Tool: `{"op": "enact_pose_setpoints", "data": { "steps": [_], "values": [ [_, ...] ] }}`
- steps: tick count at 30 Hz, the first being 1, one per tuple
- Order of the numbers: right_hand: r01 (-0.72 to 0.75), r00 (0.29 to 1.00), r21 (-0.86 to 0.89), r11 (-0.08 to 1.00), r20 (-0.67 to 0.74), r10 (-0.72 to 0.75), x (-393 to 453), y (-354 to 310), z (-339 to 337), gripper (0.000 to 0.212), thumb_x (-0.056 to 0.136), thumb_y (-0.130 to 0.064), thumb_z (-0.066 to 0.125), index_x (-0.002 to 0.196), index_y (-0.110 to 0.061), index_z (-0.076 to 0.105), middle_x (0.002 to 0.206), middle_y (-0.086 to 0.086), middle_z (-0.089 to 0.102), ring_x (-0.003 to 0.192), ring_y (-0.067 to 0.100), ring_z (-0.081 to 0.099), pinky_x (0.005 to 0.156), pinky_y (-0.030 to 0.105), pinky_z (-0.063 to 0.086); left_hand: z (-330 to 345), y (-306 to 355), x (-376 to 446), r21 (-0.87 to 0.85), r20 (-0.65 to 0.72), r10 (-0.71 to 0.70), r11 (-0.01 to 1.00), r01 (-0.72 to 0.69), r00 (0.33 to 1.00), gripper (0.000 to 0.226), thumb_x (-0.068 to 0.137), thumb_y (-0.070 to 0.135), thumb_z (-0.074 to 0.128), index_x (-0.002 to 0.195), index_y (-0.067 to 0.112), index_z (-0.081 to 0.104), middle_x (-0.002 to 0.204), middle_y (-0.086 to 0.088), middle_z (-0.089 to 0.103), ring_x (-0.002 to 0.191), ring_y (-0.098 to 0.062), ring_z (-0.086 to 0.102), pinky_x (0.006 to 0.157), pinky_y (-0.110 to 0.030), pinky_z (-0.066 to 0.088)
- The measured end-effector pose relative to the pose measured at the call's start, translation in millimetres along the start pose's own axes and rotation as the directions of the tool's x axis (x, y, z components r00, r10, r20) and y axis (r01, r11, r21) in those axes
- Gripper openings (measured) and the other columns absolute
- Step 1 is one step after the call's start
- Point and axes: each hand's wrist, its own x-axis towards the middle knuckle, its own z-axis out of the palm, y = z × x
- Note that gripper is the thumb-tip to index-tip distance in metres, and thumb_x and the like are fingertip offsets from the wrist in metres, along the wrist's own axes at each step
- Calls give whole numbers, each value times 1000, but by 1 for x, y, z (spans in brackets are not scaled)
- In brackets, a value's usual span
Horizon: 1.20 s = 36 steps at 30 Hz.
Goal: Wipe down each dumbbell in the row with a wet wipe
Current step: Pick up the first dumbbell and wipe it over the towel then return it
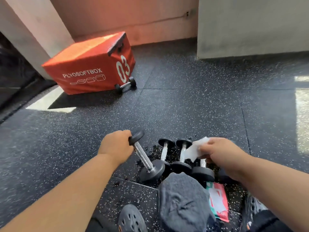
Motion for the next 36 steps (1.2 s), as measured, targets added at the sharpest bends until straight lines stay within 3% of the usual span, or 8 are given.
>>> {"op": "enact_pose_setpoints", "data": {
  "steps": [4,8,13,19,25,28,31,36],
  "values": [
    [2,999,19,1000,-33,-2,-18,4,9,8,95,4,63,97,11,61,86,24,64,65,24,60,43,24,50,-41,24,-40,-90,-127,-18,996,6,992,18,92,34,70,110,34,71,97,8,74,93,-25,69,74,-35,49],
    [57,989,-21,998,-132,-59,-16,13,5,16,85,-9,66,94,3,60,88,31,68,69,25,61,53,32,52,-37,65,-61,-260,-161,-19,965,-24,987,24,93,31,70,116,35,73,103,9,76,101,-23,70,85,-34,53],
    [93,984,-174,980,-131,-117,-25,29,6,12,83,-11,69,84,-13,57,74,5,57,66,20,49,61,34,38,-2,104,-77,-314,-47,48,947,-60,998,26,94,27,66,119,32,72,110,4,76,107,-26,69,88,-34,49],
    [69,981,-185,980,-168,-100,-23,42,15,18,82,-13,67,82,-18,50,73,4,51,65,19,44,56,32,34,8,109,-80,-334,-19,102,937,-103,995,31,93,23,67,123,31,70,113,4,73,107,-25,66,89,-33,48],
    [109,991,-47,993,-67,-112,-3,43,48,23,90,-11,68,81,-19,49,70,2,50,54,14,43,46,23,34,4,104,-77,-374,14,161,916,-145,987,40,90,19,68,128,34,70,119,9,73,113,-22,65,97,-30,48],
    [67,992,163,984,94,-83,2,42,64,11,92,-17,65,86,-19,57,72,1,53,57,10,44,55,24,36,5,101,-77,-364,21,170,919,-150,985,44,90,19,67,131,34,69,122,9,73,115,-22,65,100,-30,48],
    [-87,993,368,926,112,48,11,42,65,19,93,-21,53,75,-21,60,66,-4,56,62,16,53,71,34,43,6,101,-78,-368,16,167,918,-150,986,44,91,20,66,132,34,68,121,8,73,115,-23,65,98,-29,47],
    [-57,984,330,942,179,-4,24,49,66,25,89,-2,60,76,-20,72,83,6,66,75,19,60,80,37,51,8,94,-77,-370,16,162,918,-145,987,42,91,22,66,132,33,68,119,6,74,113,-23,66,98,-30,50]
  ]
}}
